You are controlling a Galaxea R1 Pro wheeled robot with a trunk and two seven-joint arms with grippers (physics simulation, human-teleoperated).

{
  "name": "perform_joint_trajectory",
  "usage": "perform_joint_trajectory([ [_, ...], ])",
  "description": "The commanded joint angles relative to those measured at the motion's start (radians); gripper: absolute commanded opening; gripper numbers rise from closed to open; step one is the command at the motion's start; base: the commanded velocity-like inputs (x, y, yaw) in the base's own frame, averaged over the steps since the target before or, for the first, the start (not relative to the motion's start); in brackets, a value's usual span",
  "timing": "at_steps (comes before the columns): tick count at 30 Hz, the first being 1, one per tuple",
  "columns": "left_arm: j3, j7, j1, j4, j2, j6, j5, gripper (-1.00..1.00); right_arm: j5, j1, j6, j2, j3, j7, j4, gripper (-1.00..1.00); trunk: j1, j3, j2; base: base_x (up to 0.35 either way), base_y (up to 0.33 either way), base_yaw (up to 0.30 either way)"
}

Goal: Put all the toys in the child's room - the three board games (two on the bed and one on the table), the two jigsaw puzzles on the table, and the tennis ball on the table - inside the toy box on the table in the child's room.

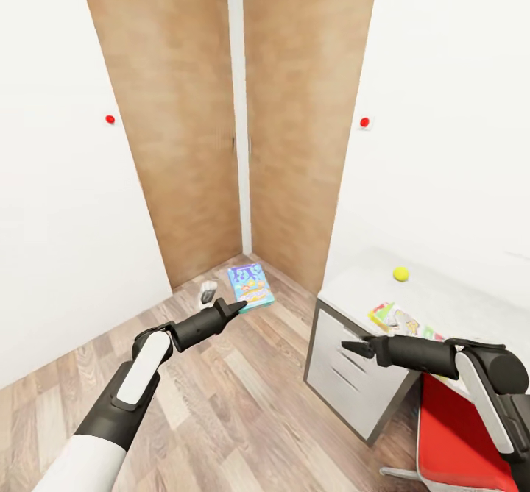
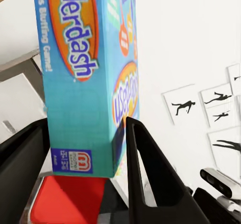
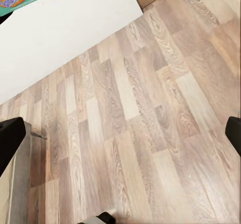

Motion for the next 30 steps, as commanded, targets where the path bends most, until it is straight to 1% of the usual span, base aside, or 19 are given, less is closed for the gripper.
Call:
perform_joint_trajectory([
  [1, 0.0, -0.004, -0.001, -0.006, 0.001, 0.003, 0.009, -1.0, 0.004, -0.002, 0.004, -0.029, -0.044, 0.066, 0.0, 1.0, 0.001, -0.002, -0.002, 0.002, 0.0, -0.287],
  [3, 0.0, -0.008, -0.001, -0.01, 0.001, 0.003, 0.011, -1.0, 0.004, -0.002, 0.004, -0.048, -0.075, 0.116, 0.0, 1.0, 0.001, -0.001, -0.002, 0.001, 0.0, -0.288],
  [4, -0.001, -0.028, 0.0, -0.014, 0.001, 0.003, 0.012, -1.0, 0.004, 0.0, 0.004, -0.083, -0.129, 0.206, 0.0, 1.0, 0.001, -0.001, -0.002, 0.001, 0.0, -0.29],
  [5, -0.001, -0.033, 0.0, -0.015, 0.001, 0.002, 0.012, -1.0, 0.004, 0.0, 0.004, -0.09, -0.137, 0.22, 0.0, 1.0, 0.001, 0.0, -0.002, 0.0, 0.0, -0.29],
  [6, -0.001, -0.033, 0.0, -0.015, 0.001, 0.002, 0.012, -1.0, 0.004, 0.0, 0.004, -0.09, -0.137, 0.22, 0.0, 1.0, 0.001, 0.0, -0.002, 0.0, 0.0, -0.29],
  [10, -0.002, -0.046, 0.001, -0.016, 0.001, 0.002, 0.011, -1.0, 0.004, 0.0, 0.004, -0.104, -0.158, 0.255, 0.0, 1.0, 0.001, 0.002, -0.002, 0.0, 0.0, -0.29],
  [16, -0.002, -0.052, 0.001, -0.017, 0.001, 0.002, 0.011, -1.0, 0.003, 0.0, 0.004, -0.112, -0.169, 0.273, 0.0, 1.0, 0.001, 0.004, -0.002, 0.0, 0.0, -0.29],
  [30, -0.01, -0.056, 0.004, -0.017, -0.002, 0.003, 0.012, -1.0, 0.001, 0.0, 0.004, -0.115, -0.175, 0.281, 0.0, 1.0, 0.001, 0.01, -0.002, 0.0, 0.0, -0.29],
])
